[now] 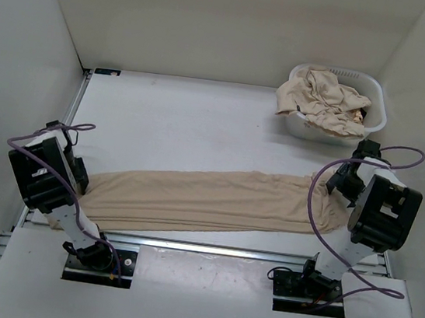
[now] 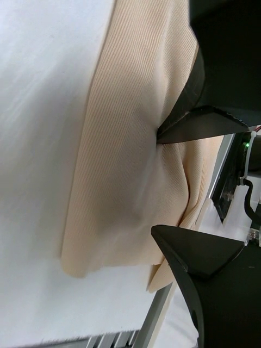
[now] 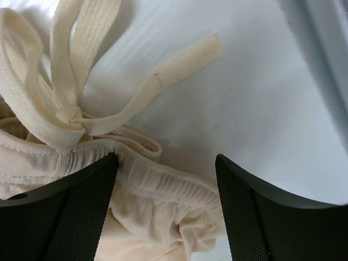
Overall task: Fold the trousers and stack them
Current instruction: Fold the trousers
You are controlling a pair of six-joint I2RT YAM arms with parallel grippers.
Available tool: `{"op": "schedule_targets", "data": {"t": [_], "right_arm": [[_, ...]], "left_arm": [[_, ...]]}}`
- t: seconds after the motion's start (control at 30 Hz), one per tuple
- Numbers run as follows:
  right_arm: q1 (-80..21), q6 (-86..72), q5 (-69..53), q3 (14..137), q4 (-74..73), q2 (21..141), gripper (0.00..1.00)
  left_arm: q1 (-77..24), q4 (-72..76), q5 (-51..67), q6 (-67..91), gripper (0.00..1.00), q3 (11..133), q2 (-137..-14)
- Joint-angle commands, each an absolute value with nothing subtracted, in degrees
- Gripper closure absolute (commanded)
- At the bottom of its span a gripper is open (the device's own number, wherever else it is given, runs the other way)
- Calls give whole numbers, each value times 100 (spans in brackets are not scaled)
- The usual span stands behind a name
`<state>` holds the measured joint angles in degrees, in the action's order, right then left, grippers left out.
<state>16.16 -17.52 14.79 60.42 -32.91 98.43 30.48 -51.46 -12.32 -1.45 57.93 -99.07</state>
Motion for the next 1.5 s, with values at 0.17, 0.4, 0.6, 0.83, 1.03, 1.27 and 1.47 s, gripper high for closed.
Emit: {"op": "schedule_targets", "data": {"t": [0.17, 0.4, 0.6, 0.83, 1.03, 1.27, 1.47], "right_arm": [[1617, -1846, 957, 6266, -3962, 10872, 42], [1740, -1846, 817, 6372, -4017, 10978, 100], [1740, -1898, 1072, 6180, -4131, 10602, 72], [1740, -2145, 1468, 5749, -4009, 9221, 21], [891, -1486, 704, 5748, -3587, 8982, 1], [642, -1977, 711, 5432, -3259, 9130, 1], [694, -2610, 2028, 5774, -4103, 10177, 1]], "left_arm": [[3050, -3841, -1784, 0, 26, 5968, -10406], [3173, -3788, -1837, 0, 26, 6144, -10529], [3242, -3736, -1915, 0, 25, 6449, -10529], [3375, -3735, -1811, 0, 25, 6917, -10811], [3322, -3850, -1494, 0, 25, 6795, -10705], [3322, -3850, -1494, 0, 25, 6671, -10529], [3322, -3902, -1494, 0, 25, 6671, -10363]]}}
